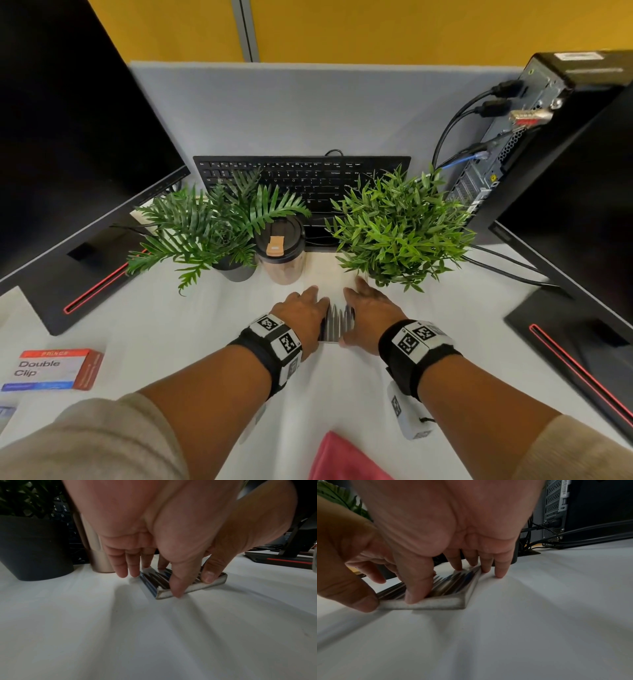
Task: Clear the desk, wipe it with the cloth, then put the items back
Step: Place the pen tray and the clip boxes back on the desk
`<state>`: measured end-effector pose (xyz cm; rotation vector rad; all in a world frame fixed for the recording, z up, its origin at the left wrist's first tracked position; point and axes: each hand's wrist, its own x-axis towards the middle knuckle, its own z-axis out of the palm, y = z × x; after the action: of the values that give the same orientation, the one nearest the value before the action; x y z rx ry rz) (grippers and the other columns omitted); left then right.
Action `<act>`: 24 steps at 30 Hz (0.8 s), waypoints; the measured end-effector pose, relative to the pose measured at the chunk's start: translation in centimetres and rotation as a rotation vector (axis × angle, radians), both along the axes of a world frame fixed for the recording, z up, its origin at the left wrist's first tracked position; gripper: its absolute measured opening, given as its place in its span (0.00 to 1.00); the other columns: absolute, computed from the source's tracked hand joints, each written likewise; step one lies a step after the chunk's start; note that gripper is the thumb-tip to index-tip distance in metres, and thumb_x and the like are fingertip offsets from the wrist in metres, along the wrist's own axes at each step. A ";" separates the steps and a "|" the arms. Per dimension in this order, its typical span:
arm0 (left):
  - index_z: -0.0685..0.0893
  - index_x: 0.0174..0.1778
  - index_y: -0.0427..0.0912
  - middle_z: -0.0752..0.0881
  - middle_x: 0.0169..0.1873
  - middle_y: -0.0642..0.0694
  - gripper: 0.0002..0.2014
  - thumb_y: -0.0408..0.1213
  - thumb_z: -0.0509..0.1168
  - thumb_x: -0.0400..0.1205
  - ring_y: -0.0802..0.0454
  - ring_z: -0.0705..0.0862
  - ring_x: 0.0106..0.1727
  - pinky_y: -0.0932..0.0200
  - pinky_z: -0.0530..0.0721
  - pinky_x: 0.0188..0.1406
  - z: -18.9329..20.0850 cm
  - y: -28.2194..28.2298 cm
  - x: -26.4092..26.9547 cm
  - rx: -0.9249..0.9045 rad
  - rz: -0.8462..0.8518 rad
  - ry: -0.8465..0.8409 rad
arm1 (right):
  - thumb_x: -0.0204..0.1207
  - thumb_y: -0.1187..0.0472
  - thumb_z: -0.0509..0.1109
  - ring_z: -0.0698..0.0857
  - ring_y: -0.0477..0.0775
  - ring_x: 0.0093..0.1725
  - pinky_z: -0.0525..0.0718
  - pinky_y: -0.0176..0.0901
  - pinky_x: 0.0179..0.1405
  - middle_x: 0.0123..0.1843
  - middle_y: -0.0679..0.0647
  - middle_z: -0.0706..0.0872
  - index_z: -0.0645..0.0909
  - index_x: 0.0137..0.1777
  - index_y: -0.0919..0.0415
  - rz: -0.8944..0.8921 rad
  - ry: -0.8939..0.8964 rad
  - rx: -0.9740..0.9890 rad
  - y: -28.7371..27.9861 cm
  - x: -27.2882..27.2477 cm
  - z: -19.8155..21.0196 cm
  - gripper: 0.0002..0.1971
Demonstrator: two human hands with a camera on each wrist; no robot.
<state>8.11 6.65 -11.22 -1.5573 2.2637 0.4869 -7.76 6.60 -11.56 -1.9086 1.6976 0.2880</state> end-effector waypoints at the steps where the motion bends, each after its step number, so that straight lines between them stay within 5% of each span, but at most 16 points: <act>1: 0.65 0.76 0.48 0.62 0.77 0.44 0.33 0.37 0.69 0.75 0.40 0.73 0.69 0.41 0.80 0.63 0.1 0.1 -0.1 0.009 0.005 -0.008 | 0.66 0.46 0.76 0.55 0.61 0.84 0.65 0.55 0.80 0.87 0.55 0.44 0.55 0.81 0.52 0.003 0.008 0.009 0.0 0.0 0.0 0.47; 3: 0.64 0.77 0.48 0.62 0.77 0.44 0.35 0.37 0.69 0.74 0.40 0.73 0.69 0.42 0.80 0.63 0.3 0.4 -0.1 0.024 0.017 -0.028 | 0.67 0.46 0.75 0.56 0.61 0.84 0.65 0.57 0.80 0.87 0.55 0.45 0.55 0.82 0.51 -0.009 0.007 0.028 0.2 0.0 0.3 0.46; 5: 0.63 0.76 0.47 0.65 0.74 0.43 0.35 0.38 0.69 0.74 0.41 0.73 0.67 0.43 0.80 0.61 0.9 1.2 0.0 0.010 0.035 -0.028 | 0.68 0.46 0.73 0.64 0.63 0.80 0.71 0.59 0.75 0.84 0.57 0.58 0.62 0.77 0.52 -0.060 -0.004 -0.013 0.5 0.4 0.7 0.39; 8: 0.69 0.71 0.44 0.73 0.66 0.41 0.27 0.36 0.66 0.76 0.40 0.76 0.64 0.45 0.78 0.57 2.8 2.8 1.1 -0.053 0.076 0.012 | 0.72 0.50 0.68 0.80 0.62 0.63 0.82 0.52 0.58 0.64 0.57 0.80 0.77 0.61 0.55 -0.119 -0.002 -0.262 1.5 1.7 1.7 0.19; 11: 0.77 0.61 0.40 0.81 0.57 0.39 0.14 0.34 0.61 0.79 0.37 0.81 0.58 0.49 0.75 0.48 5.1 5.1 4.2 -0.119 0.082 0.071 | 0.76 0.54 0.68 0.79 0.55 0.46 0.74 0.44 0.41 0.46 0.53 0.83 0.81 0.47 0.54 -0.119 -0.135 -0.359 3.0 4.9 3.2 0.05; 16: 0.78 0.57 0.39 0.83 0.53 0.39 0.10 0.35 0.58 0.82 0.37 0.83 0.53 0.51 0.74 0.43 7.1 9.3 13.7 -0.143 0.181 0.033 | 0.76 0.54 0.68 0.84 0.54 0.51 0.80 0.44 0.50 0.49 0.49 0.87 0.84 0.50 0.50 0.103 -0.300 -0.297 5.8 14.2 4.7 0.06; 24: 0.76 0.65 0.47 0.79 0.63 0.42 0.17 0.43 0.61 0.79 0.40 0.79 0.63 0.45 0.81 0.59 6.2 13.8 31.2 -0.141 0.425 -0.064 | 0.77 0.55 0.68 0.84 0.54 0.55 0.81 0.44 0.55 0.54 0.50 0.86 0.83 0.58 0.51 0.248 -0.362 -0.176 9.0 29.0 4.6 0.11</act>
<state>39.28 20.44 -4.98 -2.1067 1.9545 0.3830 21.28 15.60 -6.97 -2.1486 1.2853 -0.1159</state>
